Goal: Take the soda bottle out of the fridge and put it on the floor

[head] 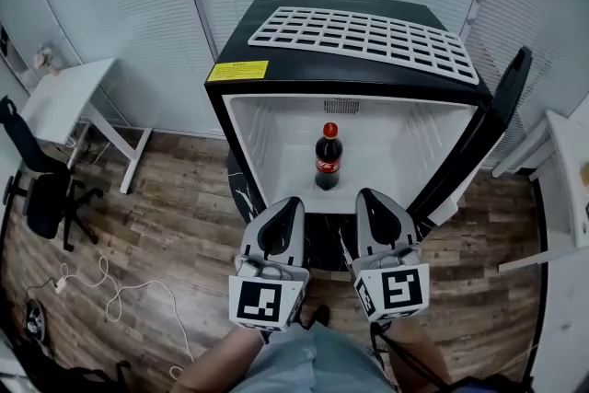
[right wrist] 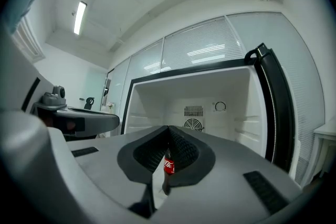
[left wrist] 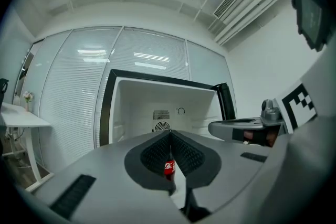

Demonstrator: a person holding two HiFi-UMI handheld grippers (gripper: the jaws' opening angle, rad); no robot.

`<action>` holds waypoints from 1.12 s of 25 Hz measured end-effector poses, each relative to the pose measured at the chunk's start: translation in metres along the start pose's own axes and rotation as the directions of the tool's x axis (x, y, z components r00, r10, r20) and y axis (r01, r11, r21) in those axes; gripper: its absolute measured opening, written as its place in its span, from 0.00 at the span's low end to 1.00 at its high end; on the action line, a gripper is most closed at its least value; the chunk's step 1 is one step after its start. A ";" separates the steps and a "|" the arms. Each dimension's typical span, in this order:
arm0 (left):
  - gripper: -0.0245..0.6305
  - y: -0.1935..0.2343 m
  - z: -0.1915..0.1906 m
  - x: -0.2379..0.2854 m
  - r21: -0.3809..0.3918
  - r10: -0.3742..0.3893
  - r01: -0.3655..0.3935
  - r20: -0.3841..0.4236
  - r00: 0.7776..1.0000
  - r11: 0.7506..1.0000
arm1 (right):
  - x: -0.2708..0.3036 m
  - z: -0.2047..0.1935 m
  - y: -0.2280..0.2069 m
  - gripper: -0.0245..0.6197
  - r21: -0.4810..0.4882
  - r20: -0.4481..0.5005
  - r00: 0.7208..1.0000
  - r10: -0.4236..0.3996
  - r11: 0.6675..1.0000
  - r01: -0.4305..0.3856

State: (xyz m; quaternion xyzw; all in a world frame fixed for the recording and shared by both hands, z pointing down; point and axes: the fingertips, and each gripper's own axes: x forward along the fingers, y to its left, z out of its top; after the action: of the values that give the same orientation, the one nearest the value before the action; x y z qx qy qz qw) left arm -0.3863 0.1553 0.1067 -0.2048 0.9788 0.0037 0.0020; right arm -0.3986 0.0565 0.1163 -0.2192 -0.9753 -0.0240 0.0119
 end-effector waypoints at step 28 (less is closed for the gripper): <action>0.06 0.059 -0.059 0.121 -0.033 -0.048 0.045 -0.107 0.993 0.998 | 0.166 -0.046 -0.024 0.39 -0.016 -0.134 0.983 0.122 0.992 -0.125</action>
State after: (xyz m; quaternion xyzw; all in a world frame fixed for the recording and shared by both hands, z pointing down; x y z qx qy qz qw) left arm -0.5213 0.1603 0.1656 -0.2274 0.9723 0.0075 -0.0540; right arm -0.5579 0.1030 0.1667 -0.2773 -0.9565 -0.0497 0.0756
